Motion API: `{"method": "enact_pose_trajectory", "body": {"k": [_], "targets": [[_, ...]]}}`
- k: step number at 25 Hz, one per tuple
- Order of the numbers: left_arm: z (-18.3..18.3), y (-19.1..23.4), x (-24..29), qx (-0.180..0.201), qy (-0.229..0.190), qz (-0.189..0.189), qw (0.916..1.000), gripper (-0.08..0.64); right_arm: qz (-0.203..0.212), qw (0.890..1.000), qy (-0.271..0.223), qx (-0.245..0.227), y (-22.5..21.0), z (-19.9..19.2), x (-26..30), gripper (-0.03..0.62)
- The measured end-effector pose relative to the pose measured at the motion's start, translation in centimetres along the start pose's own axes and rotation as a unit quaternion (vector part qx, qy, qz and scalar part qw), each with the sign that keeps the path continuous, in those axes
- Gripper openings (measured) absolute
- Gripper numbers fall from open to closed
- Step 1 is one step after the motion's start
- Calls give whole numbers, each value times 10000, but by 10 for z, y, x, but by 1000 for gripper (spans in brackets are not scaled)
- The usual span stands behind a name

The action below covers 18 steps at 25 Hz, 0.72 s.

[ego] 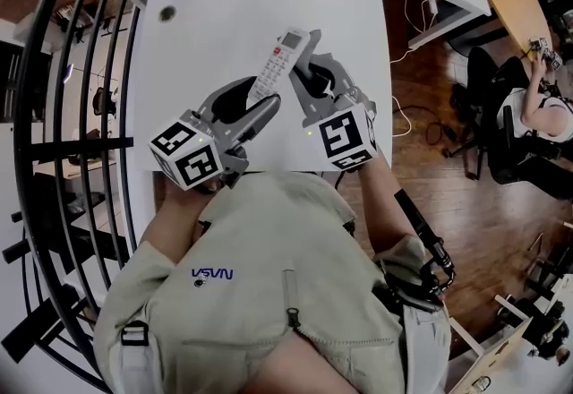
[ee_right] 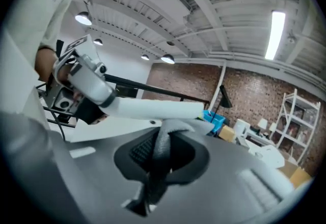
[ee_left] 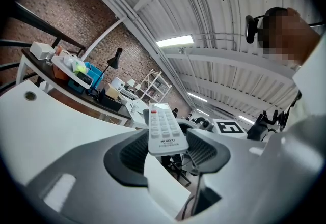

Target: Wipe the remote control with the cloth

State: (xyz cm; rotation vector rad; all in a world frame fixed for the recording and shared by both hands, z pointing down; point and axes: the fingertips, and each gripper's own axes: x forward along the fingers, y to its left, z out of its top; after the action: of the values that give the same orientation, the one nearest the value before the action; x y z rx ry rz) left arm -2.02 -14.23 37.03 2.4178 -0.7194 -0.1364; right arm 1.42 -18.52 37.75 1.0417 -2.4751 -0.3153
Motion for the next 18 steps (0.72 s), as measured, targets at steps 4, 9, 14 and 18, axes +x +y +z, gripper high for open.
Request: {"method": "enact_pose_trajectory", "body": {"k": [4,9,14,18], "targets": [[8,9,-3,-12,-110,145,9998,244,565,9976,-117,-394,44,12,-3,23],[3,22,-5,48,-78,320,9994,244,1084,9931,-129,-433,80,7,-5,23],[4,33,-8,155,-185,623,9978,244,859,9962,-126,55,61,0,-2,23],[12,46,-16,725,-285,1142,9904,244,144,9983,-148,548,22,-3,-4,23]]}}
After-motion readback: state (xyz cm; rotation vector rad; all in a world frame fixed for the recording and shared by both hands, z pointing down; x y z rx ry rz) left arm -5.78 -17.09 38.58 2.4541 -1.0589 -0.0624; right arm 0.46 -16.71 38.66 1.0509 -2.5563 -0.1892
